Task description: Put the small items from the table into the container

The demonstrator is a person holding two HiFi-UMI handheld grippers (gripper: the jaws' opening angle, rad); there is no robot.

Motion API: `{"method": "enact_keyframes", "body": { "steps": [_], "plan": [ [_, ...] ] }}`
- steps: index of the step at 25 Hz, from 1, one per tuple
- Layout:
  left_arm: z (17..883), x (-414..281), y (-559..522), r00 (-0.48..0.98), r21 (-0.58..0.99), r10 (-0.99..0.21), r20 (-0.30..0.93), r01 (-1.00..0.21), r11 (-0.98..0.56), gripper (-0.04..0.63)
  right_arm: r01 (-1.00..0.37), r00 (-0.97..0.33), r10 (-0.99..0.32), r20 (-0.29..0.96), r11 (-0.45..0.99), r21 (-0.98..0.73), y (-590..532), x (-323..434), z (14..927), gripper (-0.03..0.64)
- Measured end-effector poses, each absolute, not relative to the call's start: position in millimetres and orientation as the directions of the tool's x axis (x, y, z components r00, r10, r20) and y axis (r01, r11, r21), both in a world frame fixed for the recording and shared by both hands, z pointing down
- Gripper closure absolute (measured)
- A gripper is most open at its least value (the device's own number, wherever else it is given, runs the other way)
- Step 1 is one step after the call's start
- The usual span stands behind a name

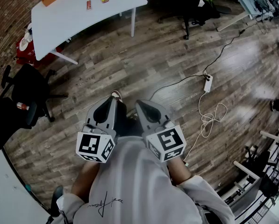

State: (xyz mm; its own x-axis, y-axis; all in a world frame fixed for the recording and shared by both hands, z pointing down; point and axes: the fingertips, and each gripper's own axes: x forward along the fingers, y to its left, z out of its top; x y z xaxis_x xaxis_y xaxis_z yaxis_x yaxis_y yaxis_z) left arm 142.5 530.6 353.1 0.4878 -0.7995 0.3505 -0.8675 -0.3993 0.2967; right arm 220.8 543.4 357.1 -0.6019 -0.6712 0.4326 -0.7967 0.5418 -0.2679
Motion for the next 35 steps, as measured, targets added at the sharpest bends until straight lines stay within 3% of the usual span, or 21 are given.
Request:
{"method": "enact_keyframes", "body": {
  "steps": [18, 27, 35],
  "plan": [
    [343, 100, 455, 0.514, 0.344, -0.801, 0.307, -0.845, -0.410, 0.588, -0.743, -0.669, -0.636, 0.384, 0.581, -0.332, 458, 208, 329, 0.595],
    [334, 77, 419, 0.580, 0.369, -0.771, 0.261, -0.798, -0.476, 0.588, -0.775, -0.631, -0.694, 0.346, 0.541, -0.327, 411, 224, 296, 0.595],
    [336, 47, 399, 0.611, 0.389, -0.753, 0.243, -0.773, -0.501, 0.588, -0.723, -0.674, -0.689, 0.266, 0.544, -0.426, 386, 204, 278, 0.595]
  ]
}}
